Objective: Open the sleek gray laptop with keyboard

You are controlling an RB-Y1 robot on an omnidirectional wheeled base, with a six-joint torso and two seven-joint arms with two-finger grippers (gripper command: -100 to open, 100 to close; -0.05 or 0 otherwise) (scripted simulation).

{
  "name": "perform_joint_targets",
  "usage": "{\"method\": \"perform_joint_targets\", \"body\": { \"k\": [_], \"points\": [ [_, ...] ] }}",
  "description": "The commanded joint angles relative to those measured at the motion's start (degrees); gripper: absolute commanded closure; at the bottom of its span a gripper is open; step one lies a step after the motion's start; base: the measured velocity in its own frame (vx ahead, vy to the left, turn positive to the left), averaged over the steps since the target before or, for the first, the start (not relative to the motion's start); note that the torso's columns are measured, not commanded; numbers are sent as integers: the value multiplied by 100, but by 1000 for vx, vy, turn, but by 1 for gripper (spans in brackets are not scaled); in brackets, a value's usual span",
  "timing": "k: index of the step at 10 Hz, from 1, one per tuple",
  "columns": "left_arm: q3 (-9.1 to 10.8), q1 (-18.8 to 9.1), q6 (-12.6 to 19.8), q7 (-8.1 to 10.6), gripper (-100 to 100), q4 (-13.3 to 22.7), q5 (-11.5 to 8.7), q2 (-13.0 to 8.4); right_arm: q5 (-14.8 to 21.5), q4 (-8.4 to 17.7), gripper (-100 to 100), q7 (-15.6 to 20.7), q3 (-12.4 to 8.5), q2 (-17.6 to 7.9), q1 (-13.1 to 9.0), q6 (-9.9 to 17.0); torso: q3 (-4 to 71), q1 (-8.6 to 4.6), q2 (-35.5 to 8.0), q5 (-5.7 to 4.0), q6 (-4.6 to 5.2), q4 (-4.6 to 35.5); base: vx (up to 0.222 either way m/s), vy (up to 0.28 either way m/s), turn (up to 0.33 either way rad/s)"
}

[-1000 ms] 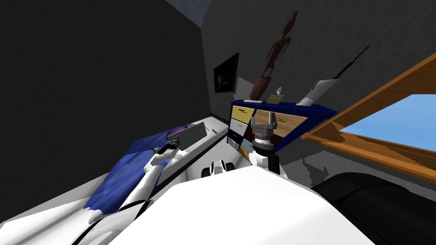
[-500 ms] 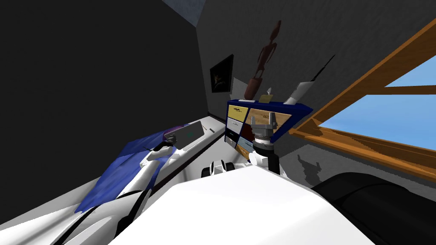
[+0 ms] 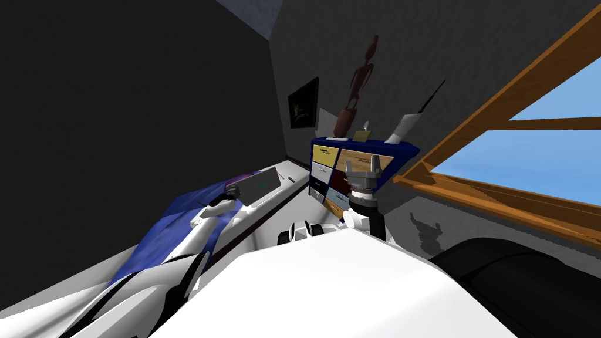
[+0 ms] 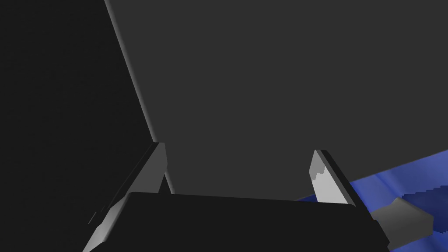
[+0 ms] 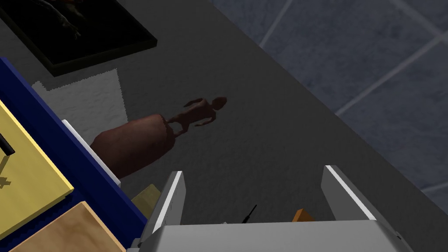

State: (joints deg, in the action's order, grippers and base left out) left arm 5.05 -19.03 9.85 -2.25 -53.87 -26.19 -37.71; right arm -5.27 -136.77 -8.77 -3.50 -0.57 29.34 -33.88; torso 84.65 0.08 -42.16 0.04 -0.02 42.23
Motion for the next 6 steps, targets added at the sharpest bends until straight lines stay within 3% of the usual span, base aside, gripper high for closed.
{"method": "perform_joint_targets", "body": {
  "k": [1, 3, 6],
  "points": [
    [-84, -324, -271, 21, -100, 444, -205, -292, 0, 0, 0, 0, 0, 0, 0, 0, -6, -7, -10, -4, 3, 4, -85, -63, -162],
    [-84, -621, -271, 21, -100, 610, -205, -363, 0, 0, 0, 0, 1, 1, -2, 0, -29, -34, -45, -15, 4, 17, -95, -61, -48],
    [-84, -643, -271, 21, -100, 1172, -205, -363, 0, 0, 0, 0, 0, 0, 0, 0, 8, 13, 13, 5, 1, -4, -4, 0, 5]
  ]
}}
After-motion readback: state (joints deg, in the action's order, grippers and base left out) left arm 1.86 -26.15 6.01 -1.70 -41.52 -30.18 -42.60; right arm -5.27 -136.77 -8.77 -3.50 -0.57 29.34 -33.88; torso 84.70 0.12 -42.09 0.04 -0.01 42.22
